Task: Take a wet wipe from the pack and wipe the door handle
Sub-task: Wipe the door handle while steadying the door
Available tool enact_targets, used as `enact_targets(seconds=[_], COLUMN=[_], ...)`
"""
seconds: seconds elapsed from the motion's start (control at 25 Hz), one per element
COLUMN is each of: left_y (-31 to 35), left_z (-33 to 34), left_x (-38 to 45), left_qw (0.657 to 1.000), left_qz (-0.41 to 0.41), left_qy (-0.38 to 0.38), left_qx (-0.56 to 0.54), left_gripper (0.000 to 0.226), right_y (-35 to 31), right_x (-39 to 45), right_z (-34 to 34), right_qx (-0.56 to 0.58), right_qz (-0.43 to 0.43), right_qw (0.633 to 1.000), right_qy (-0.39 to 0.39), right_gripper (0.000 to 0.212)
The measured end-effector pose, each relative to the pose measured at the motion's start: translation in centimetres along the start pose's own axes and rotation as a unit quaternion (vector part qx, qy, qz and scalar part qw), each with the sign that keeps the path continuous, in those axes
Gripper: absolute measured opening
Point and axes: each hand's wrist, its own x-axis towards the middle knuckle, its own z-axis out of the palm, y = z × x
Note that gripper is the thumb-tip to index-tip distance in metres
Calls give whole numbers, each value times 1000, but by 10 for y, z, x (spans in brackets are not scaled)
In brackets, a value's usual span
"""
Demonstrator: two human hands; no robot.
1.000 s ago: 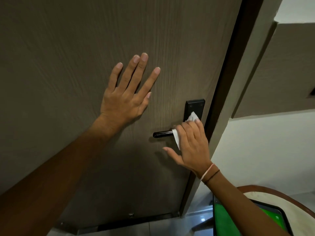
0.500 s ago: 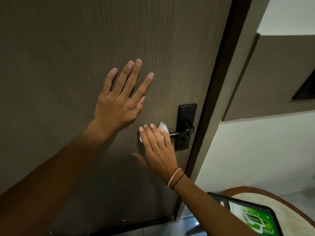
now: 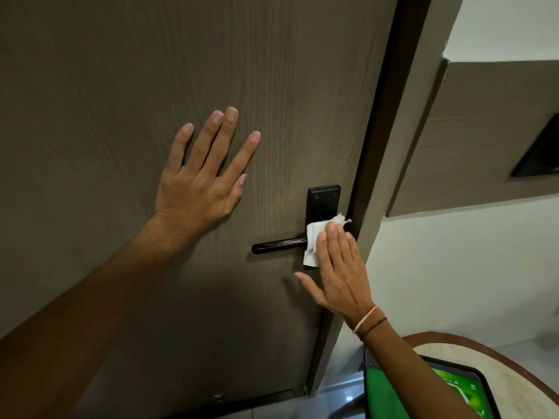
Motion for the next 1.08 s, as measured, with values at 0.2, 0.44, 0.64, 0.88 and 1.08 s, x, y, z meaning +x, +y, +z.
enact_targets(seconds=[0.2, 0.44, 0.64, 0.88, 1.08], left_y=[0, 0, -1, -2, -3], left_z=[-2, -2, -1, 1, -2], left_x=[0, 0, 1, 0, -1], left_qw=[1000, 1000, 1000, 999, 999], left_qz=[0, 0, 2, 5, 4], left_qy=[-6, -10, -8, -13, -11], left_qx=[-1, -8, -18, -30, -45], left_gripper=[60, 60, 61, 60, 59], right_y=[-14, -61, -87, -61, -35], right_x=[32, 64, 61, 52, 16], right_z=[-14, -32, -19, -13, -28], right_qx=[77, 46, 52, -10, 24], right_qz=[24, -9, -83, -226, -4], right_qw=[997, 998, 994, 974, 1000], right_qy=[-4, -50, -49, 2, -10], right_gripper=[85, 70, 53, 45, 70])
